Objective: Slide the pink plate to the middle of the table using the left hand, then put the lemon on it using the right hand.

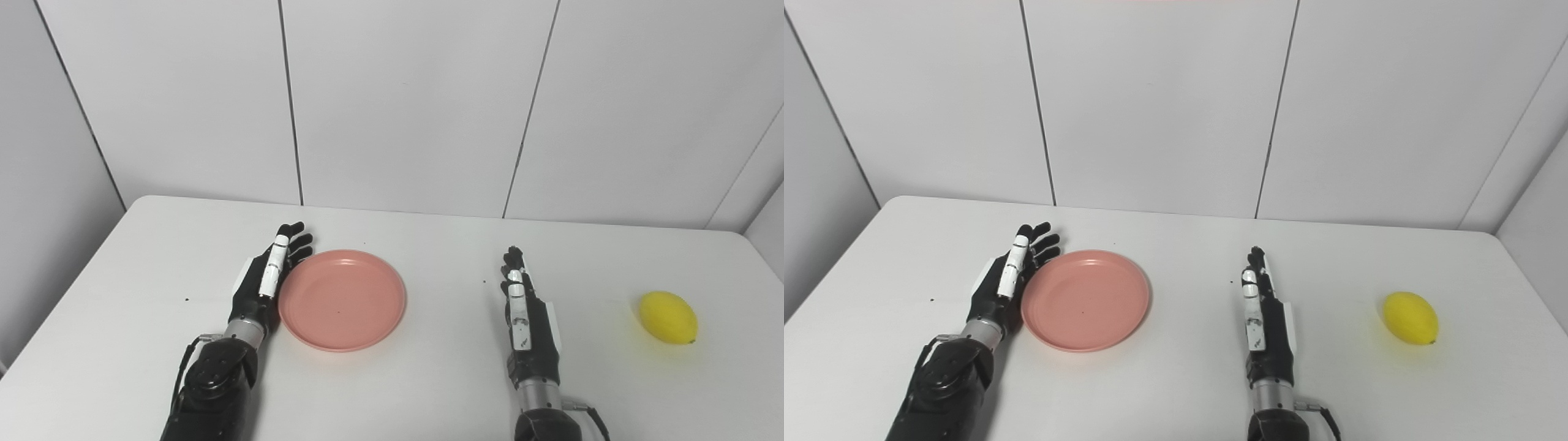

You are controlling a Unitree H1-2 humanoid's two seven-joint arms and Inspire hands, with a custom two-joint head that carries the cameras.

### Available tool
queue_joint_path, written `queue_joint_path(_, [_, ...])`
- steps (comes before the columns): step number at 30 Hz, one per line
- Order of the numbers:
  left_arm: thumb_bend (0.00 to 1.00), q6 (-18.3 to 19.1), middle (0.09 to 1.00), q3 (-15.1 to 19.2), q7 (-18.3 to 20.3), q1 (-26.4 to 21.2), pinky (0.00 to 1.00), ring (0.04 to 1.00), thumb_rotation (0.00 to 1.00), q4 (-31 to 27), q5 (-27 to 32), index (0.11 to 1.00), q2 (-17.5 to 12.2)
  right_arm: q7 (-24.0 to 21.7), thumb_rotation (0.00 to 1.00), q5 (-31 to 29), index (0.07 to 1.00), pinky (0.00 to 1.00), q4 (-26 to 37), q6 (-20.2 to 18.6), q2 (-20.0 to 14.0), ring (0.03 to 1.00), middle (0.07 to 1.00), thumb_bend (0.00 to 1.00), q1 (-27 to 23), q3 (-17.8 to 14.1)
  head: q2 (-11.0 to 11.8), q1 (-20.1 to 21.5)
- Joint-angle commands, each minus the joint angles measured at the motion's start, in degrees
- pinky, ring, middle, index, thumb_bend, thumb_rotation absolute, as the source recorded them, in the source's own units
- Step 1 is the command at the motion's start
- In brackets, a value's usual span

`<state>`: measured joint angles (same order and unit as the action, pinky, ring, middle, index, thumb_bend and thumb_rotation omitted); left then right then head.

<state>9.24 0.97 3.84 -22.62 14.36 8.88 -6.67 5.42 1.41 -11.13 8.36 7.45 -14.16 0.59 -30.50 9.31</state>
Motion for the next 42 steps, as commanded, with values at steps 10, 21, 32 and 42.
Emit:
queue_joint_path(10, [0.54, -1.47, 0.919, -2.66, 1.22, 0.51, 0.91, 0.911, 1.00, -1.45, -1.46, 0.921, 3.37, 1.30, 1.00, 1.55, 0.953, 0.99, -2.72, 2.42, 1.55, 0.973, 0.964, 0.65, -0.05, 0.96, -0.15, 3.58])
queue_joint_path(21, [0.54, -3.86, 0.937, -3.98, 0.21, 2.50, 0.93, 0.934, 1.00, -1.94, -2.86, 0.939, 6.84, 1.08, 1.00, 1.63, 0.967, 0.99, -3.52, 4.61, 1.62, 0.978, 0.982, 0.59, -0.51, 1.51, 0.02, 5.21])
queue_joint_path(32, [0.53, -9.33, 0.889, -2.64, -3.19, 3.82, 0.87, 0.888, 1.00, -0.59, -3.26, 0.882, 11.26, 1.37, 1.00, 1.52, 0.959, 0.99, -3.48, 5.26, 1.63, 0.974, 0.978, 0.59, -0.27, 1.63, 0.34, 5.37])
queue_joint_path(42, [0.55, -10.22, 0.943, -4.31, -0.34, 4.07, 0.92, 0.942, 1.00, -0.05, -3.56, 0.943, 11.55, 1.87, 1.00, 2.59, 0.949, 0.98, -3.74, 5.81, 1.51, 0.961, 0.959, 0.59, -0.18, 2.10, 0.73, 6.45])
